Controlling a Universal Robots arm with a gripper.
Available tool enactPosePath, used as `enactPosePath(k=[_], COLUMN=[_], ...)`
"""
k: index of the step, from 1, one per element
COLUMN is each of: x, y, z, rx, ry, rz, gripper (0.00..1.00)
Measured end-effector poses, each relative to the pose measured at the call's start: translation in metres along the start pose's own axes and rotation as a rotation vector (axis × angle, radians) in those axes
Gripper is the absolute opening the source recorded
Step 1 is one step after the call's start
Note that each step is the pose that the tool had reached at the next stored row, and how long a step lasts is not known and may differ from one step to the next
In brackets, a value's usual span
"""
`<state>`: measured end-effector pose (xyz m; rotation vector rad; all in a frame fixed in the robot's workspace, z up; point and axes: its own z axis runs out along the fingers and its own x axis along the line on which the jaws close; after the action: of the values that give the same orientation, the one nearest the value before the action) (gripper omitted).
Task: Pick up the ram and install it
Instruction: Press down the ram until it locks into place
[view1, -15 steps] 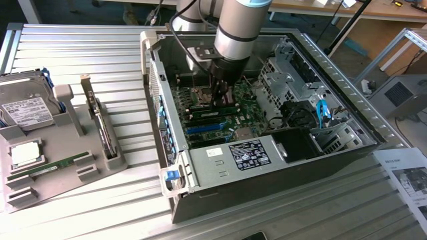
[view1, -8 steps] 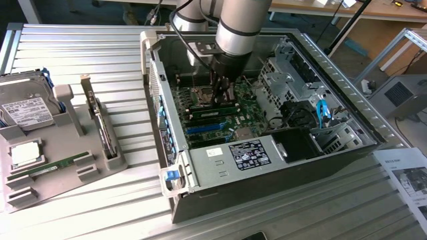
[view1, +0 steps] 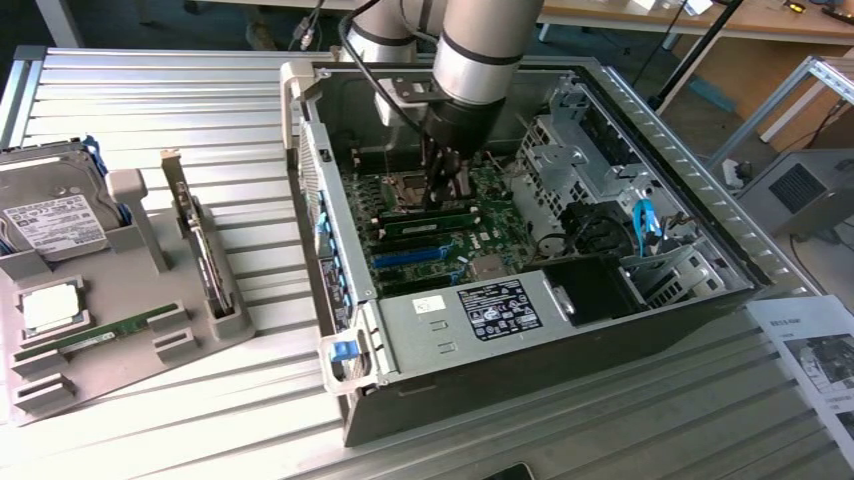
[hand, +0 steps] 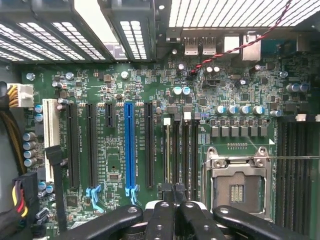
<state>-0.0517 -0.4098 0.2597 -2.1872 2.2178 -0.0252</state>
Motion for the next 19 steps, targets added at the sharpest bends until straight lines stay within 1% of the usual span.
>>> enactPosePath(k=[3,5,6,9,19], x=[0.000,0.000,0.000,0.000,0.000], y=[-0.0002,-0.0003,-0.0005,-0.0007,-0.0012], z=[-0.0055,-0.0105,-0.0153,-0.0216,-0.0398], rx=[0.0000,0.0000,0.0000,0.0000,0.0000], ry=[-0.0001,-0.0001,0.0001,0.0000,0.0001], rz=[0.000,0.000,0.000,0.000,0.000], gripper=[0.11,0.11,0.11,0.11,0.11])
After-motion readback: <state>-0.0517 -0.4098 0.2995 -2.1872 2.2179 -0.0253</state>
